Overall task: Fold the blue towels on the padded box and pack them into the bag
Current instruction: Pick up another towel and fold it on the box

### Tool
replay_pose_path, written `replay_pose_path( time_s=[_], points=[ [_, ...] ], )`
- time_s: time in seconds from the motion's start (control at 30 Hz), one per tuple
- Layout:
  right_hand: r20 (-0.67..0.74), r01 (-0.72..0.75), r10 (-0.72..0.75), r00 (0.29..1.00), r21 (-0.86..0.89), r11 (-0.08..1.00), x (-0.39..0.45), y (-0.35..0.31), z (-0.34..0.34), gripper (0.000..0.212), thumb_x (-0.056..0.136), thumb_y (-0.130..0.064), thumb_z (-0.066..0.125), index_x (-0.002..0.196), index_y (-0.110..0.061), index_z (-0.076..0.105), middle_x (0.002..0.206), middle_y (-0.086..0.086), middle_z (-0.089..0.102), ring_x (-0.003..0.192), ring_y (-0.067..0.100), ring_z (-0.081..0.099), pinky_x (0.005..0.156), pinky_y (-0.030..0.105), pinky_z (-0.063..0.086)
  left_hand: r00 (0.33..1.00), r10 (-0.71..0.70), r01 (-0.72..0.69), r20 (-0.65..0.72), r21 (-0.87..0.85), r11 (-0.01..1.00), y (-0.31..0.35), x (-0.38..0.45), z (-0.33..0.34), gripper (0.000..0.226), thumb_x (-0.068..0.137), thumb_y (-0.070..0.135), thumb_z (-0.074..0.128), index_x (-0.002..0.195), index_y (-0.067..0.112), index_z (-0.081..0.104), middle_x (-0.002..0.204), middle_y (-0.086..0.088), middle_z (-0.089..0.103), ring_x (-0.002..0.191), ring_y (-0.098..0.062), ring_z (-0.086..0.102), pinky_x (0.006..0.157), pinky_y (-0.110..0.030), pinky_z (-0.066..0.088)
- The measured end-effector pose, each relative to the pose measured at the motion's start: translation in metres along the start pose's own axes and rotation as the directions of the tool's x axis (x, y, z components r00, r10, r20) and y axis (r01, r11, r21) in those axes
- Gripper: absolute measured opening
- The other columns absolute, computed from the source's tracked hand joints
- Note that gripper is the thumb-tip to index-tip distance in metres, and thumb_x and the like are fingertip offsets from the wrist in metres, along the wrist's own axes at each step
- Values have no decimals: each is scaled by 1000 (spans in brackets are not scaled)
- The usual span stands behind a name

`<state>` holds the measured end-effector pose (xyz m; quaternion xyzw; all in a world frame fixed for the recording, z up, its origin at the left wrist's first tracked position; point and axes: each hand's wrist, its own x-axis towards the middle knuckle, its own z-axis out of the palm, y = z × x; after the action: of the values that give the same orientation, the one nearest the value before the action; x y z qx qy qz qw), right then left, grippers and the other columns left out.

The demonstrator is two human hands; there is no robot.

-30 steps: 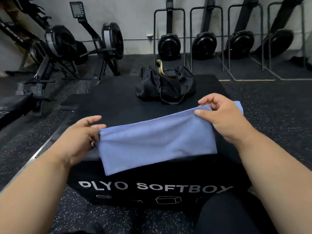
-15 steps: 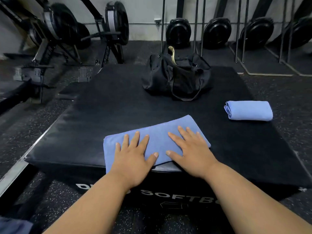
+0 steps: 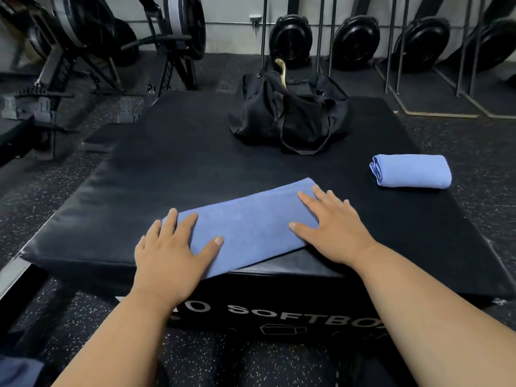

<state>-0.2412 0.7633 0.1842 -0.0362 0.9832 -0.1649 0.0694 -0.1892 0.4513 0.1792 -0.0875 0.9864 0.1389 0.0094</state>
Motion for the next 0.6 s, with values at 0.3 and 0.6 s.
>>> replay_pose_path(
  time_s=[0.3, 0.6],
  points=[
    [-78, -133, 141, 987, 97, 986, 24, -6, -8, 65, 98, -63, 52, 158, -39, 43, 168, -5, 36, 158, 22, 26, 128, 49, 20, 989, 31, -54, -145, -157, 986, -26, 17, 3, 53, 94, 65, 56, 144, 49, 55, 156, 14, 45, 143, -24, 33, 119, -48, 27],
    [-98, -75, 108, 989, 294, 953, 79, -13, -25, 49, 94, -18, 69, 140, -33, 60, 138, -12, 59, 131, 13, 54, 102, 25, 39, 988, 76, -107, -132, -248, 963, -45, 32, -6, 34, 96, 50, 63, 130, 49, 66, 128, 24, 50, 126, -19, 39, 106, -35, 26]
  ],
)
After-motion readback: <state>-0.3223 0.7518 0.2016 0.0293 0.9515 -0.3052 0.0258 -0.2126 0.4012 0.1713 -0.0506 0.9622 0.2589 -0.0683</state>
